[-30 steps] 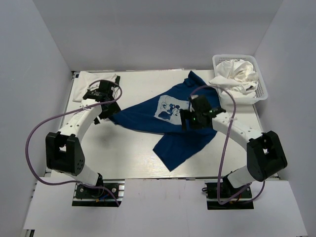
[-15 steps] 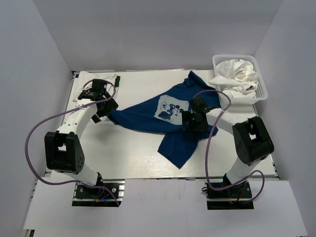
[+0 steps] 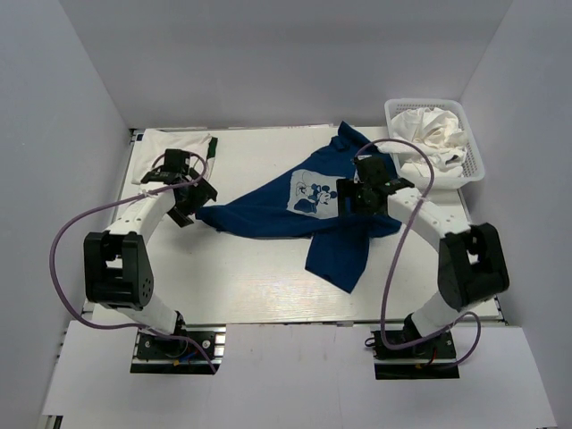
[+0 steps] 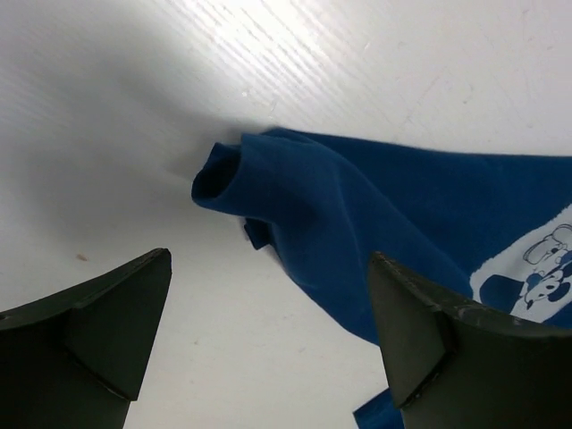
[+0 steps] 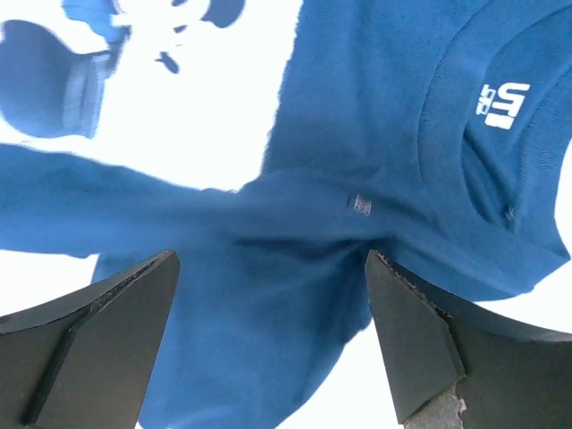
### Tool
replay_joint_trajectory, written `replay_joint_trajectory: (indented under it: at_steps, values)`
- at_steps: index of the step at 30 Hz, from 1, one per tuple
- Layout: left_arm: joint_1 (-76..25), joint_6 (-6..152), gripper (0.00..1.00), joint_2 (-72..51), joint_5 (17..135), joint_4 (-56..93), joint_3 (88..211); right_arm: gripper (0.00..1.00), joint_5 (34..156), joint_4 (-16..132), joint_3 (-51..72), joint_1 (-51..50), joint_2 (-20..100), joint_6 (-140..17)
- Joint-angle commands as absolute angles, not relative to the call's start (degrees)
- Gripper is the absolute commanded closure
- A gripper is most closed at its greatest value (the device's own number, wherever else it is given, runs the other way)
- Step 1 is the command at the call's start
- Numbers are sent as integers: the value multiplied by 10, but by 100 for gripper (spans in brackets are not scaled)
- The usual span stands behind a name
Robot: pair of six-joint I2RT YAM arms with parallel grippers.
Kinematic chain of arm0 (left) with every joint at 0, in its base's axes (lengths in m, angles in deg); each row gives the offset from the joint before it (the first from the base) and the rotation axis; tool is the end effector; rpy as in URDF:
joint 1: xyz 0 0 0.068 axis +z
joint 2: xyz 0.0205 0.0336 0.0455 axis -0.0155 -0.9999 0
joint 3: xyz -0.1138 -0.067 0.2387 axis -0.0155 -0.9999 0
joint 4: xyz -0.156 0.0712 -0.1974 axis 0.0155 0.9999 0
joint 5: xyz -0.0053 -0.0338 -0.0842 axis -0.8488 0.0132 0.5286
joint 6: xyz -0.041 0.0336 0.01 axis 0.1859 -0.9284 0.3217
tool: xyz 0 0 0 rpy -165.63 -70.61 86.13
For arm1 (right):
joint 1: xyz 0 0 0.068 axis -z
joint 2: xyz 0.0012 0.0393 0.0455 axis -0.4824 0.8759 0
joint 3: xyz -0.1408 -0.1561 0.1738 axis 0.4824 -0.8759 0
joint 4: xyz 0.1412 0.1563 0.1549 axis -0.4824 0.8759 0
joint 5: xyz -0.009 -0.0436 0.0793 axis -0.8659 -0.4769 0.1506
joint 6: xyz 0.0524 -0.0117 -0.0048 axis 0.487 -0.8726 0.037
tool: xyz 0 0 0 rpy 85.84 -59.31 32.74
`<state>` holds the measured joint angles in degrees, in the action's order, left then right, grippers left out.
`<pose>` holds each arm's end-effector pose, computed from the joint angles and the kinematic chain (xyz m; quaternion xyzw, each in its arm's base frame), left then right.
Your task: Fold and stack the t-shirts
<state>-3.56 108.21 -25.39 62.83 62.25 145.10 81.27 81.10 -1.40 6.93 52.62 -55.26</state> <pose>0.3162 -0.0215 0.2401 -0.3636 0.9040 -0.0586 0.2170 0.3211 0.1247 0.2185 -0.0577 0.9473 0.0405 0.3125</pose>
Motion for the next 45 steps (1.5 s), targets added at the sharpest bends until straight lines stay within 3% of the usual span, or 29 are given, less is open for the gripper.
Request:
replay_joint_trajectory:
  at_steps: [1,5,11,26,35,41,42,45]
  values:
    - [-39,1109,0,-255,652,615,1427,10,804,824,-37,53,452,-563]
    - [-34,1132,14,-243,625,594,1394,10,839,808,-100,29,363,-558]
    - [-34,1153,23,-263,589,581,1415,10,815,884,-146,-41,303,-574]
    - [-34,1148,21,-266,589,575,1439,10,774,920,-196,-188,337,-511]
    - [-34,1153,21,-321,568,575,1478,10,742,932,-218,-220,329,-431]
    - [-34,1153,27,-362,563,594,1479,10,689,952,-208,-223,324,-381]
    - [-34,1153,30,-362,563,594,1479,10,687,950,-209,-222,324,-377]
    - [-34,1153,75,-367,563,589,1479,10,697,937,-222,-222,319,-382]
